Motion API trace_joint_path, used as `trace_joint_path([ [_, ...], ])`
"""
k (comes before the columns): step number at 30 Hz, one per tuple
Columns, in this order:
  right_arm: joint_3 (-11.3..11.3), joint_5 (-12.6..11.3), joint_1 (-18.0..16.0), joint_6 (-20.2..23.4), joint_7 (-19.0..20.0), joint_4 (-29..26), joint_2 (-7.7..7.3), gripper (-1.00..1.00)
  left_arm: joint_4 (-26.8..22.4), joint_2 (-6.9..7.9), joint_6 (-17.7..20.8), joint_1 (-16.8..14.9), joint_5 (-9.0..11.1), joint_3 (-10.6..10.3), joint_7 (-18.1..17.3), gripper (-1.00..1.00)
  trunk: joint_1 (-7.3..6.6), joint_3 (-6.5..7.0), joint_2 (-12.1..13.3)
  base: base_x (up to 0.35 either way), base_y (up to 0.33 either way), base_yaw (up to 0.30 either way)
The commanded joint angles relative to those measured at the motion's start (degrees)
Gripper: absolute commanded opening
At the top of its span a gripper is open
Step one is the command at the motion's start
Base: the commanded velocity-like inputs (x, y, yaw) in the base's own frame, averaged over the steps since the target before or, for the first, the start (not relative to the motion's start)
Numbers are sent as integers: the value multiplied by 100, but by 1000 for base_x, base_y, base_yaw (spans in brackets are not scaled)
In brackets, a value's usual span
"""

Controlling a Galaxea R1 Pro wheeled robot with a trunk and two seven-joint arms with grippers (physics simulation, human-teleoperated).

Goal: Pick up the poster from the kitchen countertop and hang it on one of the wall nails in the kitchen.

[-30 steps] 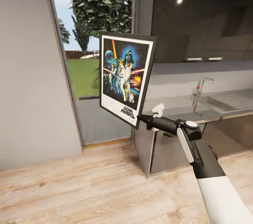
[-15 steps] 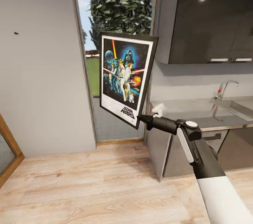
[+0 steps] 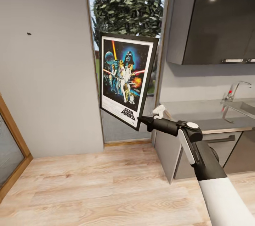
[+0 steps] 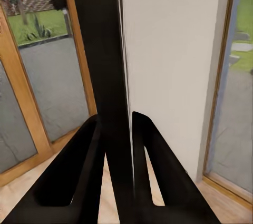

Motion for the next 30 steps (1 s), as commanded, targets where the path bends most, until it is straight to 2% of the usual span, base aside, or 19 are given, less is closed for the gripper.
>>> trace_joint_path([
  [1, 8, -73, -6, 62, -9, -1, -3, -100, 1, 1, 1, -2, 23, 6, -27, 100, 4, -11, -12, 0, 293, 1],
  [18, 12, -73, -6, 69, -2, 8, 12, -100, 1, 0, 1, -2, 23, 6, -27, 100, 4, -11, -12, 0, 293, 0],
  [21, 15, -61, -13, 71, -7, 11, 30, -100, 1, -2, 1, -2, 23, 6, -27, 100, 4, -11, -12, 16, 149, 193],
  [22, 30, -47, -60, 264, -8, 123, 45, -100, 1, -3, 1, -2, 23, 6, -27, 100, 4, -11, -12, 3, 23, 275],
  [25, 34, -50, -120, 475, -12, 191, 56, -100, 1, -3, 1, -2, 23, 6, -27, 100, 4, -11, -12, 2, 15, 280],
  [30, 127, -61, -478, 681, 74, 400, 95, -100, 1, -4, 1, -2, 23, 6, -27, 100, 4, -11, -12, 1, 6, 287],
])
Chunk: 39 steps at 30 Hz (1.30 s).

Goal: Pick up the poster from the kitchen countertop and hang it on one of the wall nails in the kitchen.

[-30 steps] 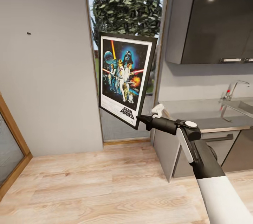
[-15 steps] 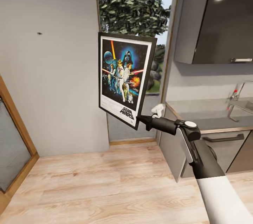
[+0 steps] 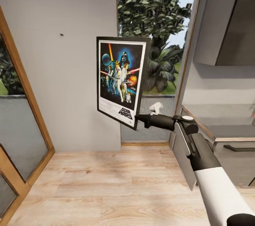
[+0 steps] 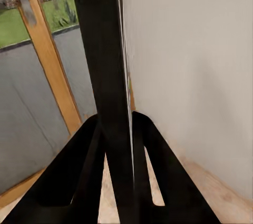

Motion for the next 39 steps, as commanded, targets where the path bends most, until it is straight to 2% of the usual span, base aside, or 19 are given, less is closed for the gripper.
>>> trace_joint_path([
  [1, 54, -68, -89, 72, 30, 70, 7, -100, -2, -1, 1, -1, 22, 8, -28, 100, 4, -11, -11, 0, 3, 289],
  [3, 183, -69, -346, 104, 168, 313, 30, -100, -4, -1, 1, -1, 22, 8, -28, 100, 4, -11, -11, 0, 2, 289],
  [8, 314, -75, -640, 124, 384, 663, 56, -100, -3, 0, 1, -1, 22, 8, -28, 100, 4, -11, -11, 0, 1, 284],
  [14, 356, -68, -730, 129, 756, 780, 69, -100, -2, -1, 1, -1, 22, 8, -28, 100, 4, -11, -11, 0, 0, 127],
  [20, 361, -71, -752, 127, 923, 795, 41, -100, -6, -1, -2, -1, 22, 8, -29, 100, 4, -11, -11, 0, 0, 27],
  [24, 352, -70, -756, 116, 1108, 779, -27, -100, -10, 4, -6, -1, 24, 8, -35, 100, 4, -11, -11, 0, 0, 4],
  [25, 336, -45, -757, 110, 1384, 769, -114, -100, -12, 5, -12, -1, 28, 8, -36, 100, 4, -11, -11, 0, 0, 0],
  [30, 316, -68, -757, 97, 1646, 746, -352, -100, -28, 8, -16, -1, 30, 8, -44, 100, 4, -11, -11, 0, 0, 0],
  [39, 315, -41, -757, 88, 2027, 734, -375, -100, -37, 8, -22, -1, 31, 10, -45, 100, 4, -11, -11, 0, 0, 0],
])
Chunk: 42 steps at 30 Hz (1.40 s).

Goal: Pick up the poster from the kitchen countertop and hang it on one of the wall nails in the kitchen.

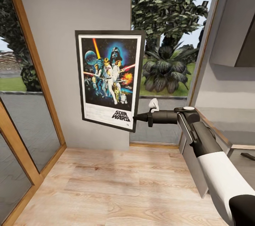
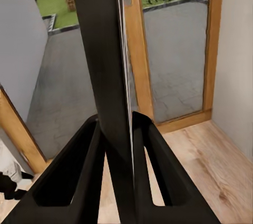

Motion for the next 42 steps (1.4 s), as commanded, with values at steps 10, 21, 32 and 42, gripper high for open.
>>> trace_joint_path([
  [10, 11, -32, -6, 57, 70, 8, -7, -100, 21, -1, 2, -1, 23, 4, -24, 100, 4, -11, -12, 0, 0, 0],
  [21, 11, -6, -6, 56, 73, 1, -7, -100, 33, -1, 3, -1, 23, 4, -19, 100, 4, -11, -12, 0, 0, 0],
  [32, 19, -2, -343, 78, 59, 21, 0, -100, 33, -1, 5, -1, 17, 4, -19, 100, 4, -11, -12, 0, 0, 0],
  [42, 38, -2, -816, 106, 43, 101, 44, -100, 33, -1, 5, -1, 15, 4, -19, 100, 4, -11, -12, 0, 0, 0],
])
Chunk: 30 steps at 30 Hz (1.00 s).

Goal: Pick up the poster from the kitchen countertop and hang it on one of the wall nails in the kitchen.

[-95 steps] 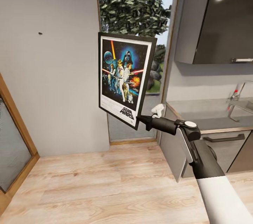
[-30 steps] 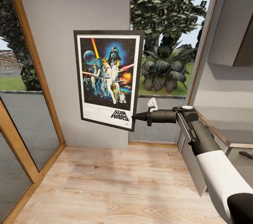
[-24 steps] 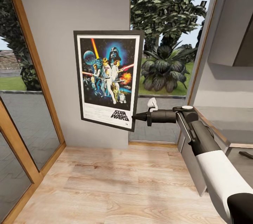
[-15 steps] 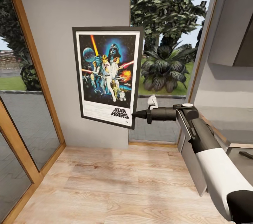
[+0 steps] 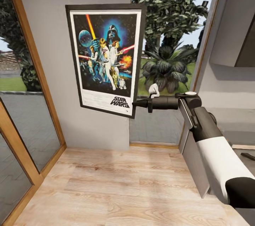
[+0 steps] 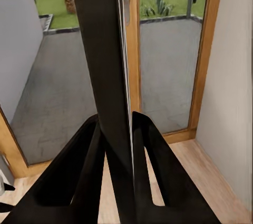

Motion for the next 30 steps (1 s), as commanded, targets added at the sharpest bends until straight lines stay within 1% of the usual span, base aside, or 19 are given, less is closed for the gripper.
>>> trace_joint_path([
  [1, 14, -54, -27, 63, -6, 7, -2, -100, -4, -1, -1, -1, 23, 7, -27, 100, 4, -11, -11, 0, 0, 0],
  [3, 19, -54, -124, 64, -9, 139, 14, -100, -7, -1, -1, -1, 23, 7, -27, 100, 4, -11, -11, 0, 0, 0],
  [9, 21, -55, -224, 65, -12, 311, 29, -100, -7, -1, -1, -1, 23, 7, -29, 100, 4, -11, -11, 0, 0, 0],
  [14, 28, -58, -266, 65, -18, 341, 44, -100, -3, -1, -1, -1, 23, 7, -28, 100, 4, -11, -11, 0, 0, 0],
  [24, 30, -63, -365, 71, -43, 339, 155, -100, -7, -1, -1, -1, 23, 7, -27, 100, 4, -11, -11, 0, 0, 0],
  [30, 31, -63, -393, 370, -57, 331, 232, -100, -10, -1, -1, -1, 23, 7, -33, 100, 4, -11, -11, 0, 0, 0],
])
